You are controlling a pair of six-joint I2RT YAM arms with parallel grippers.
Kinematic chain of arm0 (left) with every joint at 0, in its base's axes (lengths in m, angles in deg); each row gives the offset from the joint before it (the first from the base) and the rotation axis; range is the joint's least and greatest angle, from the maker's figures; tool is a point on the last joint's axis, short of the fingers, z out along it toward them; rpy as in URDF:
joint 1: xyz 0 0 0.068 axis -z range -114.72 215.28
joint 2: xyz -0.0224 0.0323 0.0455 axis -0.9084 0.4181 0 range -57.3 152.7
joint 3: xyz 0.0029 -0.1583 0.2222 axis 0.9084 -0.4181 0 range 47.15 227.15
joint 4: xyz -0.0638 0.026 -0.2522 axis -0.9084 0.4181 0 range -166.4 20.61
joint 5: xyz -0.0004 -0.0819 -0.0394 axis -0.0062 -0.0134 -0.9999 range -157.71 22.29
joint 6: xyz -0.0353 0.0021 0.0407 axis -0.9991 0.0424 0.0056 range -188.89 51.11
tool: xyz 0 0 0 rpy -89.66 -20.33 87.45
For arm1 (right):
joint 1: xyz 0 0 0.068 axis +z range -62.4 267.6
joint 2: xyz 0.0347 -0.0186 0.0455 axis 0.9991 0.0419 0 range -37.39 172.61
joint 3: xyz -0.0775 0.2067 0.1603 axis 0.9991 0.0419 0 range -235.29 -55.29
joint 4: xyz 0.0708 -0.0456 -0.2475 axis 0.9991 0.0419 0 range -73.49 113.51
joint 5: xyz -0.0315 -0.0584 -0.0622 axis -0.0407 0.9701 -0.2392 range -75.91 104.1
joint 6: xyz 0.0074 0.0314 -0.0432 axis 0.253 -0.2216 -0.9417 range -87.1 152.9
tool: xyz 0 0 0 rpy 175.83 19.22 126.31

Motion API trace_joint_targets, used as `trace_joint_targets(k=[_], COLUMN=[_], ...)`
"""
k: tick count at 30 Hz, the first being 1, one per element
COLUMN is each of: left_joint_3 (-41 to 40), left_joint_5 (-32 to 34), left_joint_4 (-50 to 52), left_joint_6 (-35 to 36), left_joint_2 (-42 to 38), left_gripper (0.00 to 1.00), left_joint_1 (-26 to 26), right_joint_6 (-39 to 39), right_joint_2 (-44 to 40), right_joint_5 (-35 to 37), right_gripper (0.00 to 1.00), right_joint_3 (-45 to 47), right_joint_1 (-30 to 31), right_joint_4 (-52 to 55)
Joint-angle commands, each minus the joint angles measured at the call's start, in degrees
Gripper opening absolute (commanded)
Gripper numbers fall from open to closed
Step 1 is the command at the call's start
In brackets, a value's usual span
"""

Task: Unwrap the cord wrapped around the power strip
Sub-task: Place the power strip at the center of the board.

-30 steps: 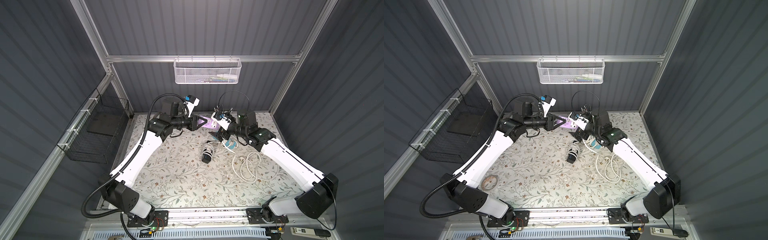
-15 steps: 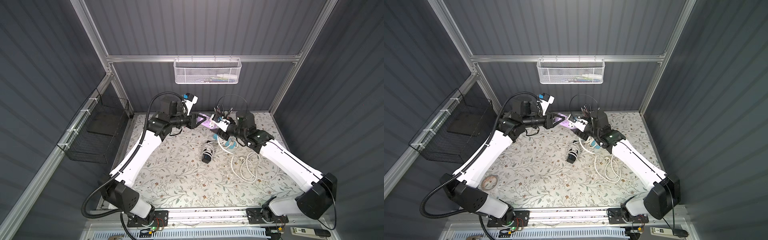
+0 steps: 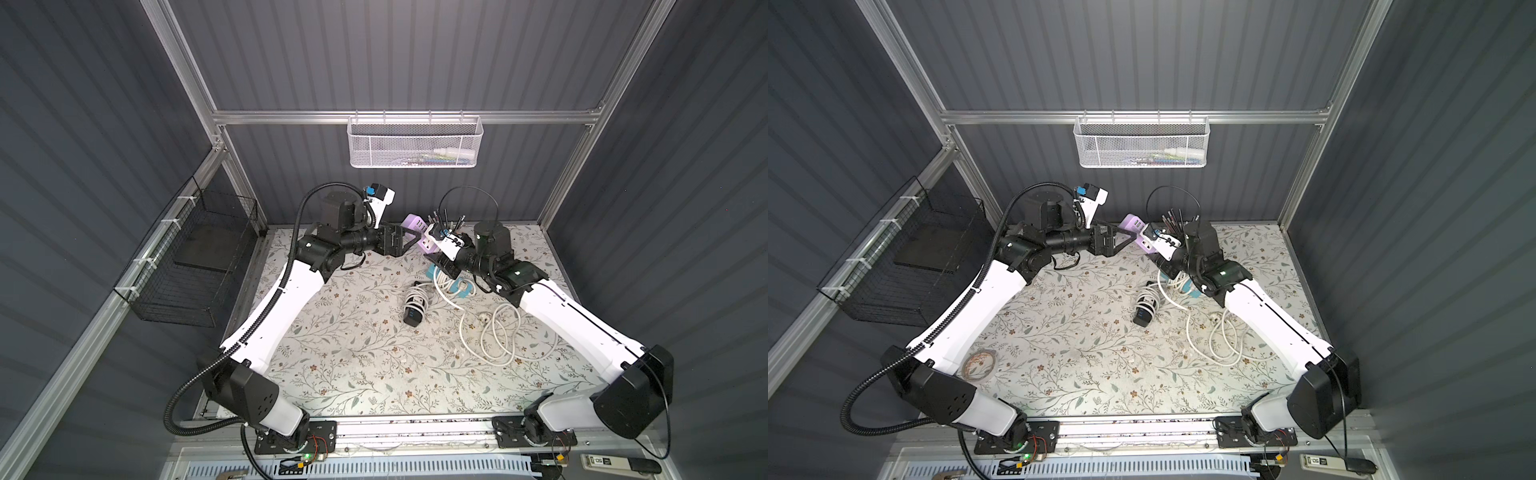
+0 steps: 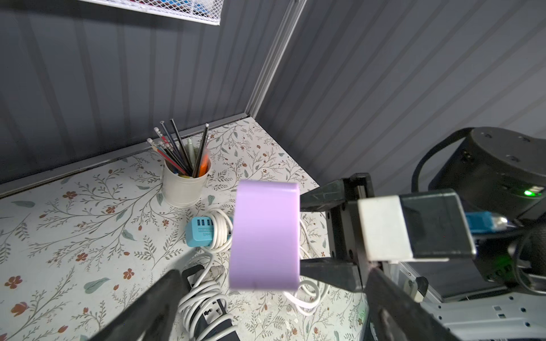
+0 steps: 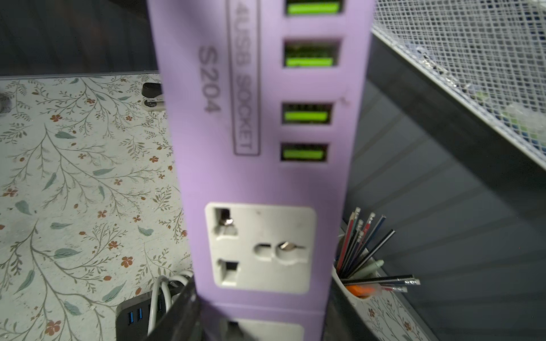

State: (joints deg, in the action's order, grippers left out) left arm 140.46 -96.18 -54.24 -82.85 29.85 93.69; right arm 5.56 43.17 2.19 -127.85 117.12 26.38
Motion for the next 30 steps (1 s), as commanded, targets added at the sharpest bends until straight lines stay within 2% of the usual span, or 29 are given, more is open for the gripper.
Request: trace_joint_targets(k=[1, 6, 10, 15, 20, 30], left_joint_3=[-2.62, -7.79, -9.59, -11.64, -13.4, -16.59], left_joint_5=[8.36, 21.19, 25.3, 25.48, 25.52, 26.27], left_joint_4=[-3.87, -7.57, -7.83, -9.27, -9.98, -11.16], left_joint_6=[-0.28, 1.52, 2.66, 2.22, 2.26, 4.72], left_joint_2=[-4.52, -9.59, -11.02, -11.05, -11.34, -12.83], left_gripper=[1.0, 1.0, 1.0, 1.0, 1.0, 1.0], left_joint_1=[-0.36, -0.37, -0.49, -0.43, -0.45, -0.37], right_joint_6=[4.58, 11.49, 18.78, 26.3, 30.29, 35.96], right_joint_2=[-1.48, -1.8, -2.55, 0.15, 7.73, 22.18], right_joint_5=[0.4, 5.32, 9.21, 15.41, 21.66, 19.08], right_gripper=[0.0, 0.0, 0.0, 0.0, 0.0, 0.0], right_joint_3=[0.86, 1.83, 0.91, -0.54, -3.32, -11.54], right_joint_1=[-1.5, -8.06, -18.49, -28.87, -32.76, -40.07], right_joint_4=[-1.45, -0.75, 2.43, 7.59, 13.83, 22.03])
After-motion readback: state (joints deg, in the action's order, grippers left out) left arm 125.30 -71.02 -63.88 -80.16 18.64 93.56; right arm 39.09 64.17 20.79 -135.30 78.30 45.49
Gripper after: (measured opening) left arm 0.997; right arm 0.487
